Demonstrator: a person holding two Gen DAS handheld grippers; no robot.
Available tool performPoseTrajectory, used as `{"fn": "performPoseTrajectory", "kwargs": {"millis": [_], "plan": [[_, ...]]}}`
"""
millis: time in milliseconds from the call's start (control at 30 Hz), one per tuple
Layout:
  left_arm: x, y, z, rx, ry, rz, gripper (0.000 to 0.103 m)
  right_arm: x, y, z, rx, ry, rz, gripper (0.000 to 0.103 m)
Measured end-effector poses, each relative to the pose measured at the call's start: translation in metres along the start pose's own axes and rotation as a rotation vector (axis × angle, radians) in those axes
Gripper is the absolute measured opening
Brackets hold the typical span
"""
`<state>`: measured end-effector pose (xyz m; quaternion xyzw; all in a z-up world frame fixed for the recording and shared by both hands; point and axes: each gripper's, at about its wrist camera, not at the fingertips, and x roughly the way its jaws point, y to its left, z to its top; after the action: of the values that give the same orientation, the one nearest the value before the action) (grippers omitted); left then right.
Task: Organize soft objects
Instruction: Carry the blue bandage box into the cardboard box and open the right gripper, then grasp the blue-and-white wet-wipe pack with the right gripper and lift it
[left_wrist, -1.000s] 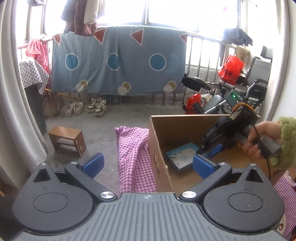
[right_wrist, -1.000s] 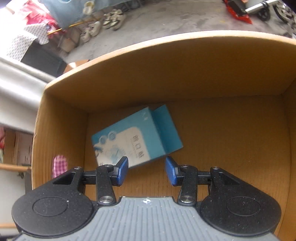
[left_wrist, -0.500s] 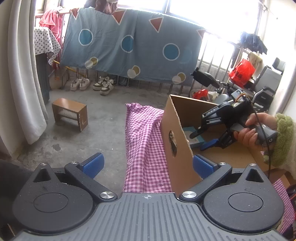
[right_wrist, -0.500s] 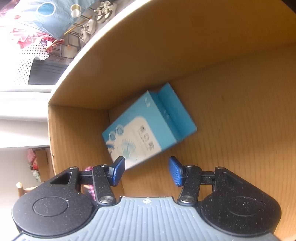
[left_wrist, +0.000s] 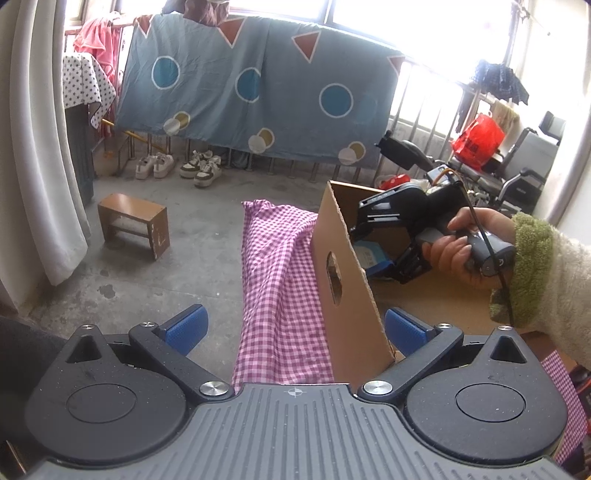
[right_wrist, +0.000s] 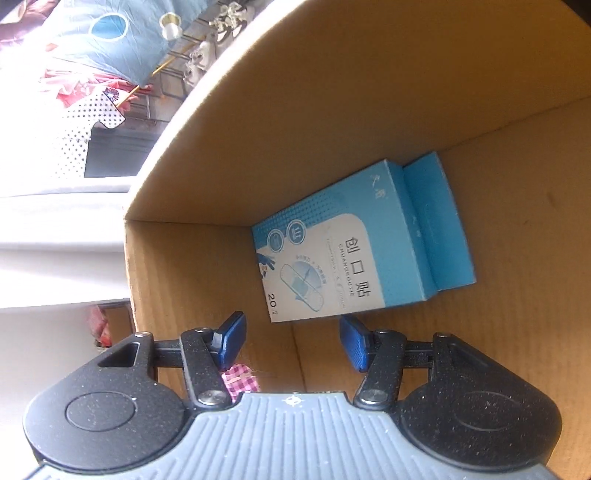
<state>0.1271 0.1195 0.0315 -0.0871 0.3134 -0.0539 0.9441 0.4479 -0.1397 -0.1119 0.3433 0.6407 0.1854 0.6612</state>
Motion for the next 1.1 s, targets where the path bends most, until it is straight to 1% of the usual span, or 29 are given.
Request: {"fn": "performPoseTrajectory", "kwargs": {"millis": [133, 200, 267, 400, 467, 567, 633, 700, 767, 833, 900, 967, 1000, 1100], "plan": [[-0.001, -0.001, -0.003, -0.008, 0.012, 0.0, 0.103, -0.002, 0.006, -0.004, -0.022, 0.023, -0.011, 0.06], [-0.003, -0.002, -0.004, -0.019, 0.019, -0.008, 0.103, -0.014, 0.009, -0.011, -0.047, 0.023, -0.004, 0.06], [-0.006, -0.002, -0.005, -0.035, 0.02, -0.021, 0.103, -0.039, 0.015, -0.025, -0.104, -0.001, 0.006, 0.063], [-0.017, -0.005, -0.008, -0.045, 0.008, -0.051, 0.103, -0.107, 0.031, -0.065, -0.238, -0.097, 0.055, 0.065], [-0.023, -0.008, -0.011, -0.04, 0.003, -0.064, 0.103, -0.144, 0.033, -0.089, -0.297, -0.149, 0.087, 0.068], [-0.03, -0.013, -0.016, -0.041, 0.019, -0.082, 0.103, -0.189, 0.03, -0.129, -0.371, -0.223, 0.129, 0.068], [-0.034, -0.016, -0.02, -0.038, 0.024, -0.093, 0.103, -0.209, 0.025, -0.157, -0.408, -0.264, 0.151, 0.068], [-0.038, -0.019, -0.024, -0.022, 0.041, -0.105, 0.103, -0.22, 0.017, -0.185, -0.44, -0.292, 0.16, 0.068], [-0.041, -0.025, -0.029, 0.002, 0.061, -0.113, 0.103, -0.227, 0.002, -0.213, -0.461, -0.304, 0.166, 0.068], [-0.042, -0.032, -0.034, 0.034, 0.083, -0.124, 0.103, -0.22, -0.01, -0.237, -0.476, -0.315, 0.143, 0.068], [-0.043, -0.041, -0.042, 0.082, 0.102, -0.144, 0.103, -0.203, -0.022, -0.258, -0.488, -0.323, 0.089, 0.066], [-0.04, -0.053, -0.051, 0.137, 0.13, -0.167, 0.103, -0.175, -0.033, -0.273, -0.499, -0.308, 0.02, 0.057], [-0.038, -0.06, -0.056, 0.159, 0.144, -0.174, 0.102, -0.163, -0.039, -0.279, -0.5, -0.298, -0.015, 0.055], [-0.026, -0.074, -0.067, 0.207, 0.19, -0.184, 0.101, -0.136, -0.05, -0.289, -0.496, -0.297, -0.106, 0.055]]}}
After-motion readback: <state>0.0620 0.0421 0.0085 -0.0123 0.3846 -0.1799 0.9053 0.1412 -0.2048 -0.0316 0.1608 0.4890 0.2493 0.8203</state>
